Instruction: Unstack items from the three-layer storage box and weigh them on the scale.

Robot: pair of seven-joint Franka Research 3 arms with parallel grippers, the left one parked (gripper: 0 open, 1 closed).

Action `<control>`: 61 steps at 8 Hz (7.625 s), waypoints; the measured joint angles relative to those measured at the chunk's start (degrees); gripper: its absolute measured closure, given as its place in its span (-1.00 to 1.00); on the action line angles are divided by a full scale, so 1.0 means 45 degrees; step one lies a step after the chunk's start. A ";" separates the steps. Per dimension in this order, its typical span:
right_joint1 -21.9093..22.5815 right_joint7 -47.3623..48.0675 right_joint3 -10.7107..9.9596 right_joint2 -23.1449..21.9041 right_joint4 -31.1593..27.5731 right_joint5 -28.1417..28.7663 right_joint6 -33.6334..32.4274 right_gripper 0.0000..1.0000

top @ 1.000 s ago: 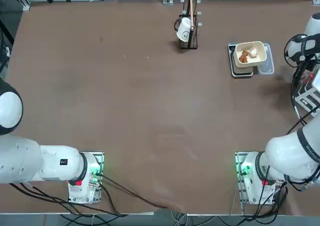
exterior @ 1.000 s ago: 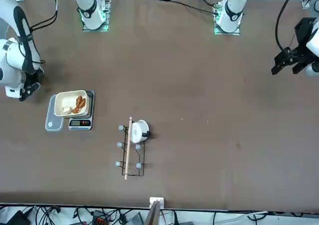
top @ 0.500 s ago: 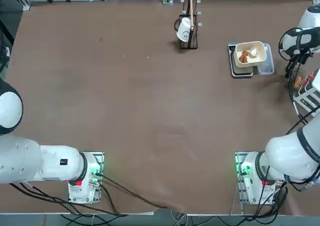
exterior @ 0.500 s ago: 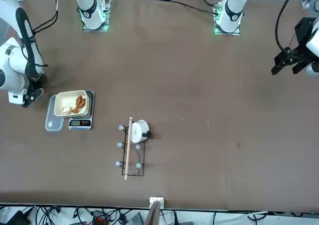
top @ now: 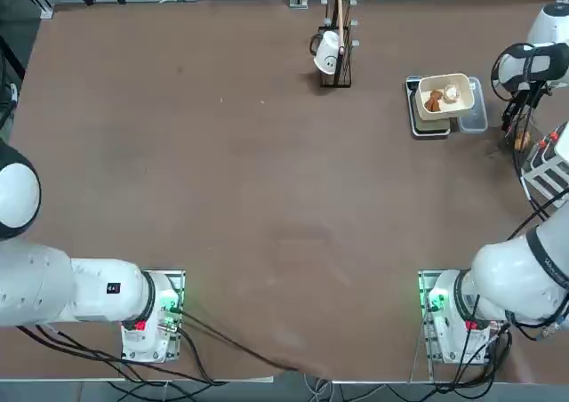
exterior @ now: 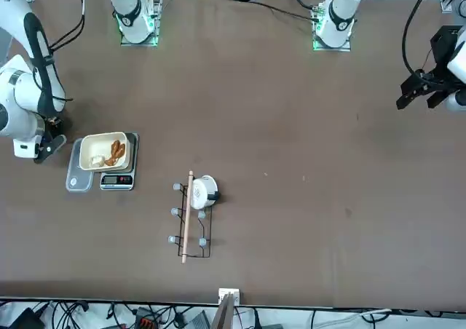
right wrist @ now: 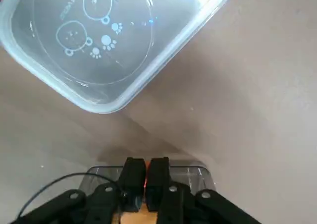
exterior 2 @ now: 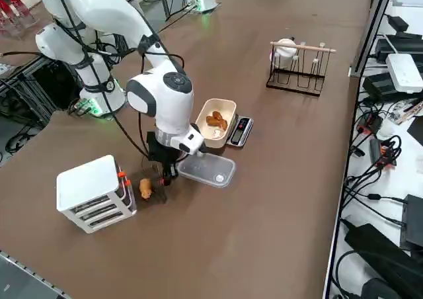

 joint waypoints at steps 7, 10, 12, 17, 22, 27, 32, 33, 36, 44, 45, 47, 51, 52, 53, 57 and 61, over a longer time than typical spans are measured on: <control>-0.0494 0.0033 0.0396 -0.0692 0.2473 0.1353 -0.4992 -0.96; -0.1634 0.2695 0.0365 -0.0448 0.1824 0.1414 -0.4750 -0.92; -0.1782 0.4015 0.0368 -0.0319 0.1547 0.1417 -0.4288 -0.89; -0.2202 0.5518 0.0367 -0.0159 0.0788 0.1423 -0.2488 -0.85; -0.2327 0.6273 0.0400 0.0214 0.0639 0.1437 -0.1782 -0.74; -0.2319 0.6926 0.0538 0.0435 0.0343 0.1441 -0.1124 -0.50; -0.2240 0.6950 0.0750 0.0239 0.0469 0.1440 -0.1673 -0.08; -0.2175 0.6950 0.0768 -0.0022 0.0663 0.1440 -0.2430 -0.08; -0.1624 0.6950 0.0848 -0.1189 0.1814 0.1515 -0.5468 -0.08; 0.1321 1.0553 0.1639 -0.0934 0.3228 0.8910 -0.6565 -0.24; 0.1533 1.0631 0.1638 -0.0717 0.3232 0.8910 -0.6558 -0.63; 0.1454 1.0632 0.1480 -0.0692 0.3328 0.8909 -0.6901 -1.00; 0.1352 0.9184 0.1368 -0.0751 0.3972 0.4717 -0.7326 -0.07; 0.1160 0.7581 0.1310 -0.0724 0.3962 0.4079 -0.7404 0.32; 0.0676 0.5494 0.1249 -0.0629 0.3930 0.3868 -0.7407 0.71; -0.1366 -0.0369 0.1153 -0.0097 0.1926 0.3753 -0.3248 0.96; -0.1523 -0.1221 0.1204 -0.0038 0.0791 0.3750 -0.1743 0.96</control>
